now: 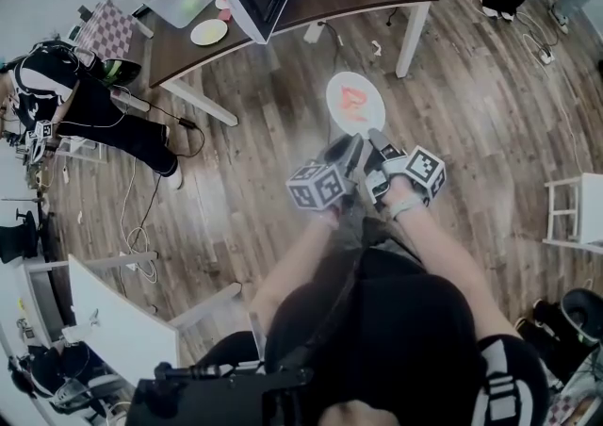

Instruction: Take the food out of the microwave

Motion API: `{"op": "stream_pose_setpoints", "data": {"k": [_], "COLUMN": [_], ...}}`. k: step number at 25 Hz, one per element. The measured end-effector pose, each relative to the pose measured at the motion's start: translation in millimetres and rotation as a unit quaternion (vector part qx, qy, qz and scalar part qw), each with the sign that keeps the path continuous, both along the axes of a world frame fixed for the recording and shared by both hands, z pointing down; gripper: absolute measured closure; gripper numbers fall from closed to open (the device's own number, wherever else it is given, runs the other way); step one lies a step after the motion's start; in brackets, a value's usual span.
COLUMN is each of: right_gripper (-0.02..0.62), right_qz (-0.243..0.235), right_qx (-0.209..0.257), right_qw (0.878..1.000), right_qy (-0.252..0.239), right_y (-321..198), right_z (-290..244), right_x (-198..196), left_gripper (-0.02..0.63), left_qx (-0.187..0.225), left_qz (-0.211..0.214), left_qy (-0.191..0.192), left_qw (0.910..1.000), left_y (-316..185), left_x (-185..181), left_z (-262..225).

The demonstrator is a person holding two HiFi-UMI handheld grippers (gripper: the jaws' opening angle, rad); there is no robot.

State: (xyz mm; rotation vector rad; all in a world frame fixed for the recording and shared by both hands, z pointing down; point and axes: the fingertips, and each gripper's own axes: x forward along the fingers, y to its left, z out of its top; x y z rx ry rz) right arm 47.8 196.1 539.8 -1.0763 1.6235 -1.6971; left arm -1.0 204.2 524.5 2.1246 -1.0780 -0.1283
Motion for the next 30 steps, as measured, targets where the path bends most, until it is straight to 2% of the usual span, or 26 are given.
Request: {"op": "stream_pose_setpoints", "data": {"k": [30], "right_gripper": [0.574], "right_qz": [0.015], "right_qx": [-0.005], "right_qw": [1.000], "right_qy": [0.001], "right_y": [13], "right_z": [-3], "right_x": [-21], "left_gripper": [0.503], "left_qx": [-0.003], "left_qz": [0.011], "left_qy": [0.000], "left_qw": [0.9999], "left_y": [11], "left_x": [-21], "left_z": [-4]}}
